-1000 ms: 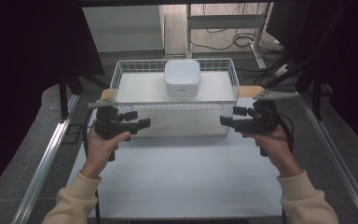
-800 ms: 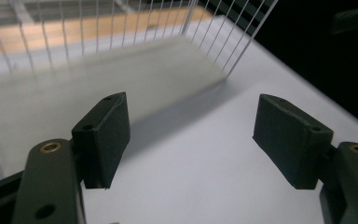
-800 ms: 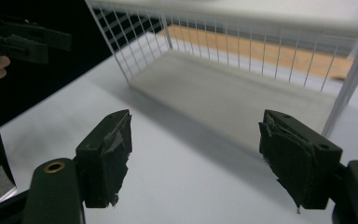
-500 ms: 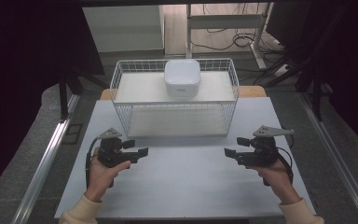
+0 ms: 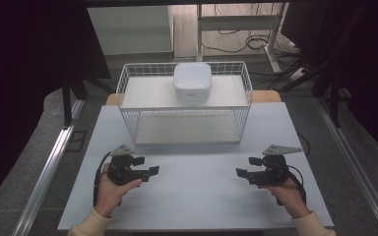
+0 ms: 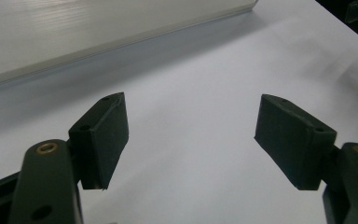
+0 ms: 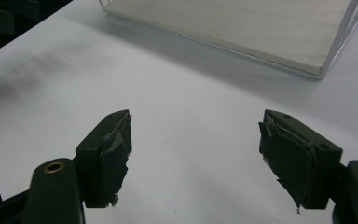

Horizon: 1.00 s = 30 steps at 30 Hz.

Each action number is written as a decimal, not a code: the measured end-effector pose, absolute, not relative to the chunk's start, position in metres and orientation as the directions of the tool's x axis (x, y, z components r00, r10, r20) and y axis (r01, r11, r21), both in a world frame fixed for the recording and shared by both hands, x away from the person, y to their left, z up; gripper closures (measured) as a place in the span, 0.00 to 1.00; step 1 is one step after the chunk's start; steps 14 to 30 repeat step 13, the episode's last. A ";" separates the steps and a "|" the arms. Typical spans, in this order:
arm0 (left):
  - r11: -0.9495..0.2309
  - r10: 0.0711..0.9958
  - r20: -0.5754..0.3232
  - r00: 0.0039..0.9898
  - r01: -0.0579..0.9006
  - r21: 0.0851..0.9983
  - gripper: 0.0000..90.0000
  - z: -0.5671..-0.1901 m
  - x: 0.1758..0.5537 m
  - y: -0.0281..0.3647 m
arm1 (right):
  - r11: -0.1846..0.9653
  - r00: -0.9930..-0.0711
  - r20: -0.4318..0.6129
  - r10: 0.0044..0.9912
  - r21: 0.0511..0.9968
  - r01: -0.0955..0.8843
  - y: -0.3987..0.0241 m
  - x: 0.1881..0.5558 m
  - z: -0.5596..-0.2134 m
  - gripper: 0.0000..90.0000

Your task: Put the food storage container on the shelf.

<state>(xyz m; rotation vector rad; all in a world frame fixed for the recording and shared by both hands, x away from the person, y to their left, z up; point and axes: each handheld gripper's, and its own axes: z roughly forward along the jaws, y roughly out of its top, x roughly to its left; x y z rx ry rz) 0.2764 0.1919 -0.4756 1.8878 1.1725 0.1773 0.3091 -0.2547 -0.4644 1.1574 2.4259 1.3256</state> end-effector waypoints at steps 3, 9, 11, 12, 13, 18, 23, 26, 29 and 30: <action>-0.163 0.780 -0.309 0.544 0.653 0.739 0.28 -0.475 0.276 0.193 | 0.312 -0.693 0.216 0.688 0.774 0.551 -0.256 0.308 -0.463 0.28; -0.167 0.779 -0.316 0.542 0.664 0.729 0.28 -0.478 0.277 0.194 | 0.304 -0.691 0.216 0.689 0.779 0.548 -0.257 0.308 -0.462 0.28; -0.168 0.778 -0.316 0.543 0.664 0.728 0.28 -0.478 0.277 0.193 | 0.309 -0.696 0.213 0.686 0.780 0.544 -0.256 0.307 -0.462 0.27; -0.168 0.777 -0.316 0.544 0.663 0.730 0.28 -0.478 0.277 0.193 | 0.309 -0.696 0.203 0.688 0.786 0.535 -0.256 0.307 -0.461 0.26; -0.168 0.777 -0.315 0.545 0.662 0.730 0.28 -0.477 0.277 0.193 | 0.309 -0.696 0.203 0.688 0.786 0.535 -0.256 0.307 -0.461 0.26; -0.168 0.777 -0.315 0.545 0.662 0.730 0.28 -0.477 0.277 0.193 | 0.309 -0.696 0.203 0.688 0.786 0.535 -0.256 0.307 -0.461 0.26; -0.168 0.777 -0.315 0.545 0.662 0.730 0.28 -0.477 0.277 0.193 | 0.309 -0.696 0.203 0.688 0.786 0.535 -0.256 0.307 -0.461 0.26; -0.168 0.777 -0.315 0.545 0.662 0.730 0.28 -0.477 0.277 0.193 | 0.309 -0.696 0.203 0.688 0.786 0.535 -0.256 0.307 -0.461 0.26; -0.168 0.777 -0.315 0.545 0.662 0.730 0.28 -0.477 0.277 0.193 | 0.309 -0.696 0.203 0.688 0.786 0.535 -0.256 0.307 -0.461 0.26; -0.168 0.777 -0.315 0.545 0.662 0.730 0.28 -0.477 0.277 0.193 | 0.309 -0.696 0.203 0.688 0.786 0.535 -0.256 0.307 -0.461 0.26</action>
